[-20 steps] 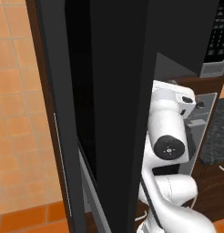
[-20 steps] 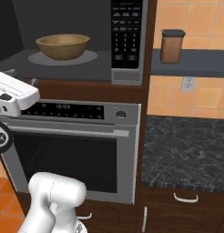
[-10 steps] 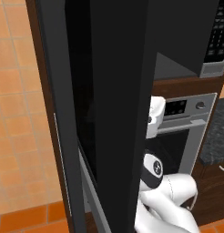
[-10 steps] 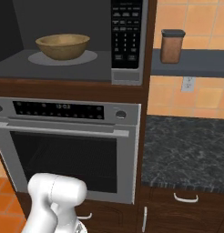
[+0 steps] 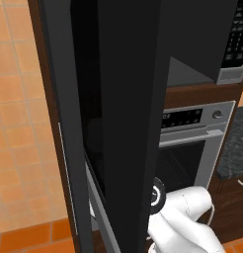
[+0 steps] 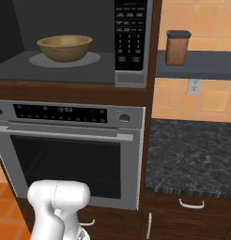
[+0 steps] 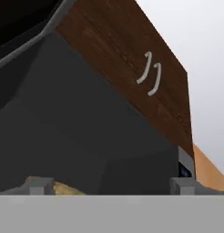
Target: Pick the bell pepper from the sink and place it in the bowl. Then pick the bowl and place it in the microwave. Then close the microwave door and press the start button.
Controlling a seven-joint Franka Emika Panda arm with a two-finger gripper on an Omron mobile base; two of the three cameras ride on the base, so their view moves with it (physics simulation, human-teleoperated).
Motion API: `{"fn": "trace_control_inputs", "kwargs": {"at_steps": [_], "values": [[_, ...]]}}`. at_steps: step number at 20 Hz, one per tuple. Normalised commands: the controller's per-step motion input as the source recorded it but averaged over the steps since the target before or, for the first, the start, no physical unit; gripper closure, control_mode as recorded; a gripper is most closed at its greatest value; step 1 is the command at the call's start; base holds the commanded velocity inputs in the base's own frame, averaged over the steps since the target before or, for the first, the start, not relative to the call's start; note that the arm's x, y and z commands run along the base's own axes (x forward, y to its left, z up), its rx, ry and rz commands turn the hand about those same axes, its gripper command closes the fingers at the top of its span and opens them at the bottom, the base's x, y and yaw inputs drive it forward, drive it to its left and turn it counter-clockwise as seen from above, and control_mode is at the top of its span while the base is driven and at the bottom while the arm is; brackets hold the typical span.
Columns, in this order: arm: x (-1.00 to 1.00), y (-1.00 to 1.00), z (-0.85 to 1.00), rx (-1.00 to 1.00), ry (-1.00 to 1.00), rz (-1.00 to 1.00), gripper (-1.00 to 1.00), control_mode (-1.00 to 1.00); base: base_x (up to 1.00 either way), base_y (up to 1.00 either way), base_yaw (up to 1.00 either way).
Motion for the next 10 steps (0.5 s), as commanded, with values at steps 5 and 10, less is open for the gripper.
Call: {"fn": "trace_control_inputs", "kwargs": {"at_steps": [5, 10], "values": [[-0.13, 0.56, -0.24, -0.32, -0.21, -0.04, -1.00, -1.00, 0.00, 0.00, 0.00], [0.00, 0.52, -0.52, -0.25, -0.12, -0.02, -1.00, -1.00, 0.00, 0.00, 0.00]]}}
